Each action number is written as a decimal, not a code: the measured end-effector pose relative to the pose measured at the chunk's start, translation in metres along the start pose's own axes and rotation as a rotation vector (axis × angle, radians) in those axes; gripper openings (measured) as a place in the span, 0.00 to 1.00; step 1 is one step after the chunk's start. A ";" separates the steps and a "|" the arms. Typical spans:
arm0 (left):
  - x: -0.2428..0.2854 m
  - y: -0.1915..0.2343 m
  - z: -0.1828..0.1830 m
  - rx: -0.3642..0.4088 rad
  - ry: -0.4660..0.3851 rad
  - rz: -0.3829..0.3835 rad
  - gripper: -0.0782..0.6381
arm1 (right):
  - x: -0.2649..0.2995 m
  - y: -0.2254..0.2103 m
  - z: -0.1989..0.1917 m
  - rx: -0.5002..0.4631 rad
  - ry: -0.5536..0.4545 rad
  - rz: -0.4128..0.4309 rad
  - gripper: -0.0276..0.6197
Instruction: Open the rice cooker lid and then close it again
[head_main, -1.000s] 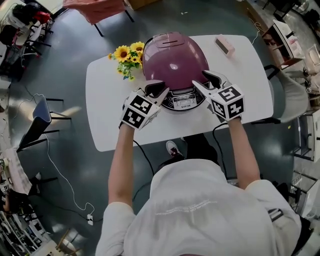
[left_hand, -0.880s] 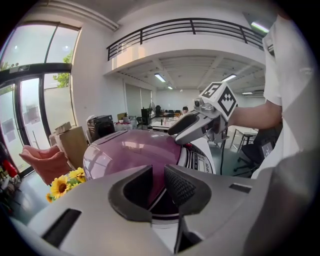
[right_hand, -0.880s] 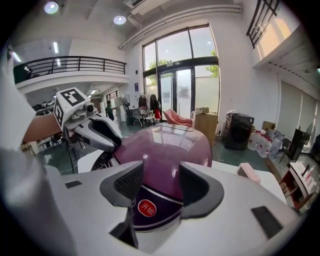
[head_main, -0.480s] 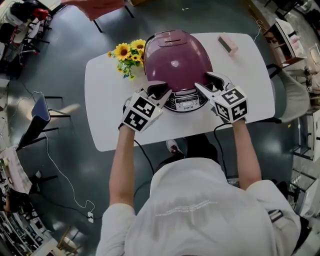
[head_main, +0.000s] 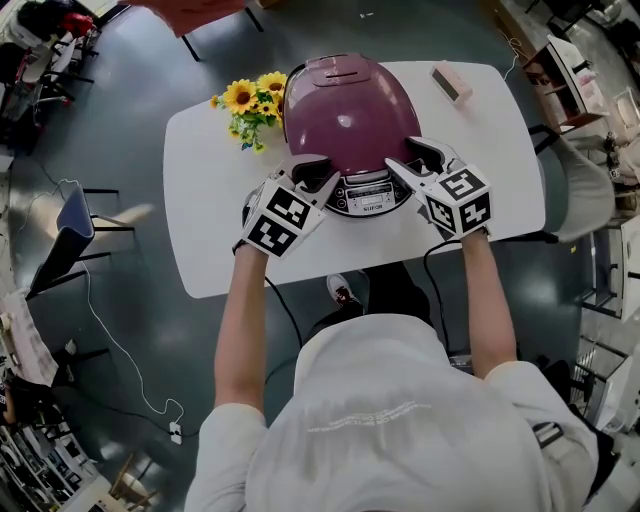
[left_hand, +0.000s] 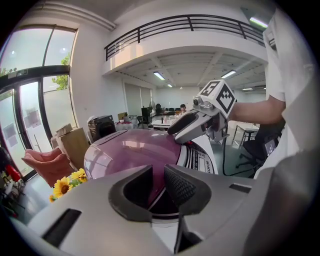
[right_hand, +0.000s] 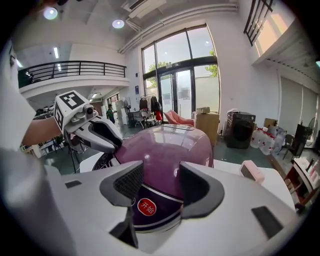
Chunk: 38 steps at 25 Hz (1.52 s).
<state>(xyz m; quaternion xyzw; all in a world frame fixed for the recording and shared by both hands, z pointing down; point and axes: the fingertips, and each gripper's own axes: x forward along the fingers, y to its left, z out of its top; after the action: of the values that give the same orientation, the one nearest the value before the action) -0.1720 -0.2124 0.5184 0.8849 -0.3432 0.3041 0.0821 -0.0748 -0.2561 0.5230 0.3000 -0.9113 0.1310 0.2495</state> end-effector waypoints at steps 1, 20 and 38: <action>0.000 0.000 0.000 -0.003 0.000 -0.001 0.22 | 0.000 0.000 0.000 0.003 -0.007 -0.005 0.38; -0.016 0.012 0.003 -0.181 -0.171 0.122 0.22 | -0.038 -0.008 0.021 0.081 -0.157 -0.140 0.29; -0.136 -0.006 0.084 -0.058 -0.436 0.422 0.13 | -0.173 0.027 0.072 -0.051 -0.398 -0.242 0.10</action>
<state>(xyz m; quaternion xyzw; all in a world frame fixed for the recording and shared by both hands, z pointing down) -0.2069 -0.1620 0.3706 0.8358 -0.5374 0.1072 -0.0333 0.0022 -0.1792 0.3679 0.4204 -0.9031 0.0152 0.0862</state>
